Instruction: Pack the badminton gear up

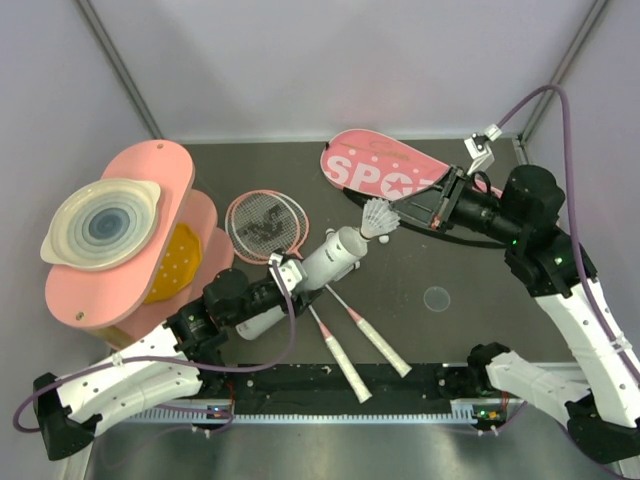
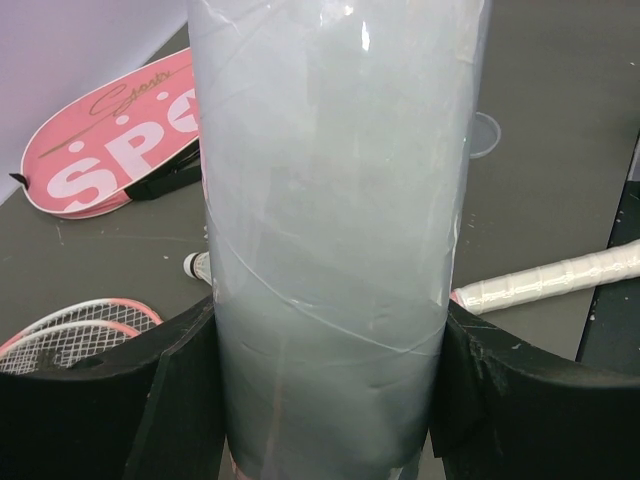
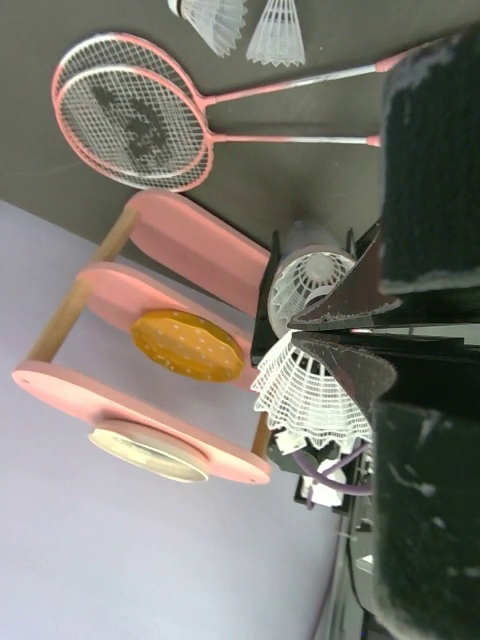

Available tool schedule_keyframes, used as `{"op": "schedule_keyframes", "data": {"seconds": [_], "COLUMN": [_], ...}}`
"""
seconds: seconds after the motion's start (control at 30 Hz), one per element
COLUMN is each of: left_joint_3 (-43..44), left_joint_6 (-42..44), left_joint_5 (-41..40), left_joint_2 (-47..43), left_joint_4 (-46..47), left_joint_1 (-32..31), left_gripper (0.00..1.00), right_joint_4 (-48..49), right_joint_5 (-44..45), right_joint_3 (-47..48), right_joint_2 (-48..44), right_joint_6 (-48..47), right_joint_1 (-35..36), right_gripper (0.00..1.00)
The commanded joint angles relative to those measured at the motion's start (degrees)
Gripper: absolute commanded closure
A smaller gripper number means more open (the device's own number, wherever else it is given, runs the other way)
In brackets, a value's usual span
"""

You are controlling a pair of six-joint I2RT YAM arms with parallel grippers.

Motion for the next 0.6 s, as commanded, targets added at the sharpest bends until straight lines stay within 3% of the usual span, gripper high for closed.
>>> {"op": "schedule_keyframes", "data": {"seconds": [0.0,0.17,0.33,0.43,0.57], "left_joint_3": [-0.1,-0.1,-0.7,-0.8,-0.8], "left_joint_6": [0.4,0.0,-0.1,0.0,0.1], "left_joint_5": [1.6,1.9,1.8,1.8,1.9], "left_joint_2": [-0.7,-1.0,-2.2,-2.8,-2.7], "left_joint_4": [5.1,5.5,6.3,6.4,6.4], "left_joint_1": [0.2,0.2,0.2,0.2,0.2], "left_gripper": [0.86,0.86,0.86,0.86,0.86], "right_joint_4": [8.7,13.3,10.8,7.0,-0.3], "right_joint_5": [-6.4,-4.1,-0.6,-2.5,-5.5], "right_joint_3": [-4.9,-9.3,-10.4,-8.8,-4.7], "right_joint_2": [-1.2,-0.1,0.6,2.2,5.4], "right_joint_6": [5.0,7.1,2.5,-2.6,-9.6], "right_joint_1": [0.3,5.3,6.7,6.7,6.8], "right_gripper": [1.00,1.00,1.00,0.87,0.53]}}
